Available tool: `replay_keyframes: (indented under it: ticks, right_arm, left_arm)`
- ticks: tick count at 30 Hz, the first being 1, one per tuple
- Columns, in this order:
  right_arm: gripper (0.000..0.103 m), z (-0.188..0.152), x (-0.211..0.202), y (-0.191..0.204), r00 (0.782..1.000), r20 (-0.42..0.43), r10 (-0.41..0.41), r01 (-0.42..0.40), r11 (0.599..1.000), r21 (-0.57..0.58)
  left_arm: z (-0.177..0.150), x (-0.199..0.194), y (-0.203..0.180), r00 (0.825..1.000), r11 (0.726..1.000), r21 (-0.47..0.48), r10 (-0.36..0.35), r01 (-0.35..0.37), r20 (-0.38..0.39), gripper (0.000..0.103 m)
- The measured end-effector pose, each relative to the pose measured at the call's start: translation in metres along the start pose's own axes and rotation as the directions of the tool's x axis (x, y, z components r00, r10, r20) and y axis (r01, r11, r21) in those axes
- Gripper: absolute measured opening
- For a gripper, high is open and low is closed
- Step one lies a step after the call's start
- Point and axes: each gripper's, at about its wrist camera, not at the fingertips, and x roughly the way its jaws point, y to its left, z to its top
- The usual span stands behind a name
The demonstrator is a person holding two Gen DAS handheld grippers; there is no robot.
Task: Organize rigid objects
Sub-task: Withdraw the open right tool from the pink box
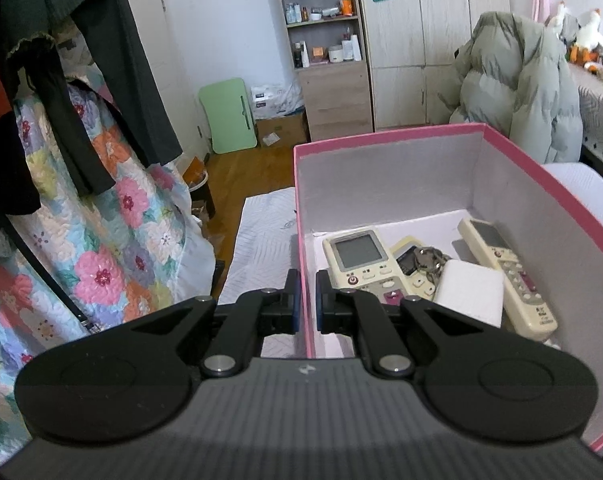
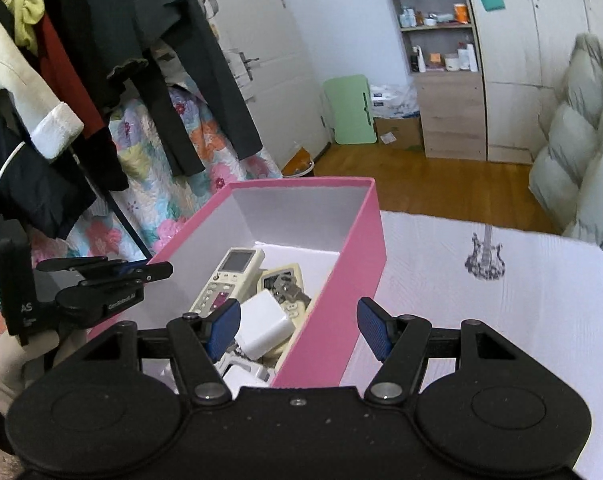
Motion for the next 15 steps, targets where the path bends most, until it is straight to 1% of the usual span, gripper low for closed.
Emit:
replay_keyframes:
  ticks: [3, 9, 13, 15]
  right_arm:
    - [0.069, -0.003, -0.004, 0.002, 1.000, 0.005, -0.027, 0.027, 1.000, -0.010]
    - [0.070, -0.005, -0.016, 0.006, 0.999, 0.029, -0.037, 0.038, 0.999, -0.028]
    - [0.070, -0.008, -0.024, 0.010, 0.998, 0.044, -0.039, 0.040, 0.999, -0.033]
    - [0.070, -0.008, -0.029, 0.011, 0.998, 0.053, -0.040, 0.042, 0.999, -0.032]
  left_arm:
    - [0.000, -0.002, -0.003, 1.000, 1.000, 0.001, 0.010, -0.010, -0.015, 0.007]
    - [0.005, -0.015, -0.004, 0.999, 1.000, -0.012, 0.023, -0.023, -0.034, 0.007]
    - [0.008, -0.033, -0.010, 0.999, 0.999, -0.002, 0.043, -0.043, -0.023, 0.007]
    - [0.009, -0.043, -0.012, 0.999, 0.999, -0.001, 0.032, -0.032, -0.018, 0.007]
